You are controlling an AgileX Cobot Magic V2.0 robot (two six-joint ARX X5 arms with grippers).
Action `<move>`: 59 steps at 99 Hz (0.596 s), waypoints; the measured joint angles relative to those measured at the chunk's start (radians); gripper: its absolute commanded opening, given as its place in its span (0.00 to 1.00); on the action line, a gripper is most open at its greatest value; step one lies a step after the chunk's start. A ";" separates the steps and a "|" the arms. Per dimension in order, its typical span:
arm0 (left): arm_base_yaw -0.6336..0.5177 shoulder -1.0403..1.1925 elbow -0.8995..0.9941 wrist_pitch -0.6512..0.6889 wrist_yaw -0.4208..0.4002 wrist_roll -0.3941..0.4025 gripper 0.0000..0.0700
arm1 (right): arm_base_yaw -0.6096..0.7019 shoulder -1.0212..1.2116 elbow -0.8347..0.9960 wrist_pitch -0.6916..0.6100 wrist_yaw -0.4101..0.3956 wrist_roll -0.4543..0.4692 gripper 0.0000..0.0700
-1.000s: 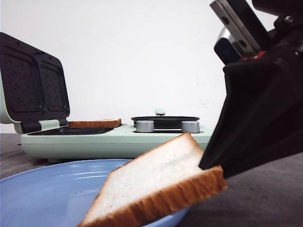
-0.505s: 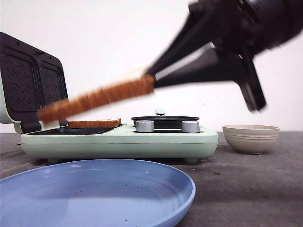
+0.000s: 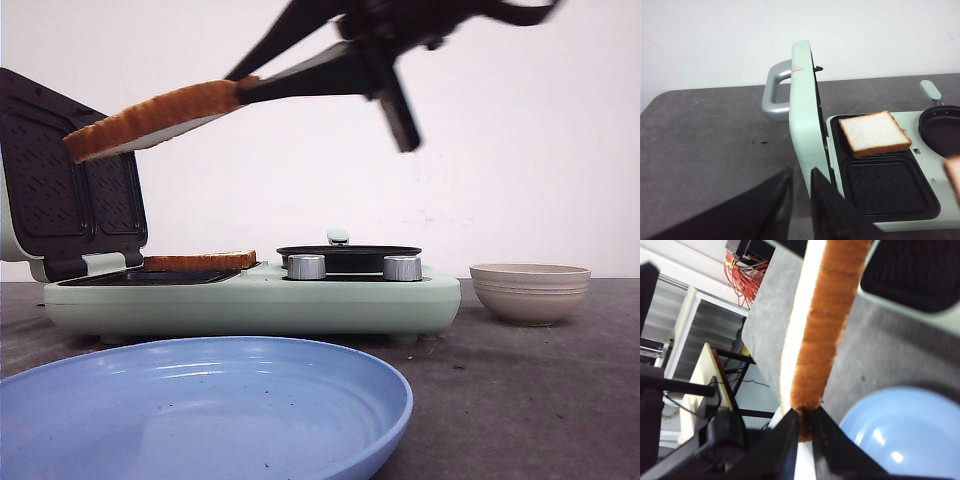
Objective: Make breakfast with bread and shrimp
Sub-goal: 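Carry the bread with the right gripper onto the other sandwich plate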
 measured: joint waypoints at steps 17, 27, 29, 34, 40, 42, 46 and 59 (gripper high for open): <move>0.000 0.000 0.000 0.000 0.000 0.000 0.01 | -0.007 0.163 0.187 -0.040 0.001 -0.021 0.00; 0.000 0.000 0.000 0.000 0.000 0.000 0.01 | -0.012 0.246 0.288 -0.062 0.001 -0.026 0.00; 0.000 0.000 0.000 0.000 0.000 0.000 0.01 | -0.014 0.262 0.307 -0.068 0.002 -0.026 0.00; 0.000 0.000 0.000 0.000 0.000 0.000 0.01 | -0.016 0.296 0.348 -0.082 0.010 -0.027 0.00; 0.000 0.000 0.000 0.001 0.000 0.000 0.01 | -0.019 0.331 0.391 -0.103 0.026 -0.027 0.00; 0.000 0.000 0.000 0.001 0.000 0.000 0.01 | -0.021 0.342 0.402 -0.107 0.029 -0.026 0.00; 0.000 0.000 0.000 0.001 0.000 0.000 0.01 | -0.024 0.363 0.423 -0.114 0.032 -0.026 0.00; 0.000 0.000 0.000 0.001 0.000 0.000 0.01 | -0.026 0.418 0.456 -0.126 0.040 -0.023 0.00</move>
